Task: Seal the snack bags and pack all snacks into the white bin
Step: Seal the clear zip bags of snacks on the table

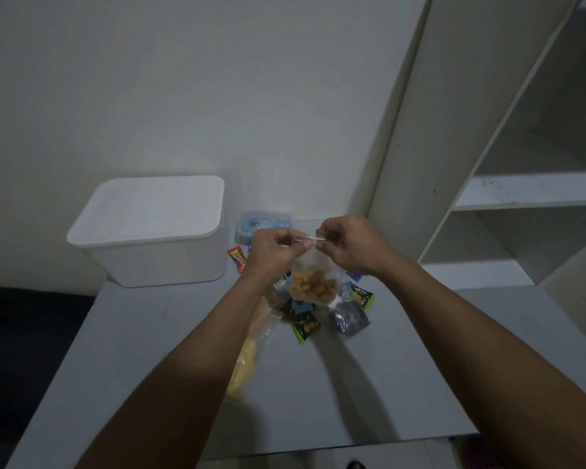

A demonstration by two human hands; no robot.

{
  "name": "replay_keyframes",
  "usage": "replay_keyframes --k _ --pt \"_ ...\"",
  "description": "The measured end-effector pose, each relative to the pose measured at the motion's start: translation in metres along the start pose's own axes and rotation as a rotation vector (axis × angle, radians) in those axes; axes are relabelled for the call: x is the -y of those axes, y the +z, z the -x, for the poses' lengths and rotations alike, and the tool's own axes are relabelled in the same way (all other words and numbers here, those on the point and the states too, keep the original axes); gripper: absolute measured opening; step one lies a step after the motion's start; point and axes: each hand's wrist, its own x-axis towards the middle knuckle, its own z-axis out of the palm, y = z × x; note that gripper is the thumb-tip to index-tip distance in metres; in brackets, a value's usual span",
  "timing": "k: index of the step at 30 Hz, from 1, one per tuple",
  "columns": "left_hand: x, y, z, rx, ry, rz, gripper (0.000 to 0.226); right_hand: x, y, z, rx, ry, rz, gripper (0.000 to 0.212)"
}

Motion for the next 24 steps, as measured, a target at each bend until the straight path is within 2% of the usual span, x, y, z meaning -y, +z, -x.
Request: replay_keyframes --k 3,9,15,20,24 --pt "-0.001 -0.002 -0.002 -0.008 -0.01 0.017 0.007 -0.004 -0.004 0.0 -0.007 0.049 -0.061 0.009" --pt "-0.007 -0.002 -0.006 -0.094 -0.01 0.013 0.012 -0.012 -0.009 -0.002 -0.018 0.152 -0.145 0.008" --pt "-0.009 0.001 -0.006 0.079 -0.017 0.05 0.012 -0.007 -0.009 -0.004 -0.05 0.136 -0.111 0.005" --pt "-0.009 0.004 -0.009 -0.043 -0.039 -0.054 0.011 -0.016 -0.007 -0.003 -0.028 0.159 -0.222 0.02" --pt "-0.003 0.0 -0.009 -0.023 -0.042 0.0 0.011 -0.022 -0.009 -0.002 -0.05 0.168 -0.218 0.007"
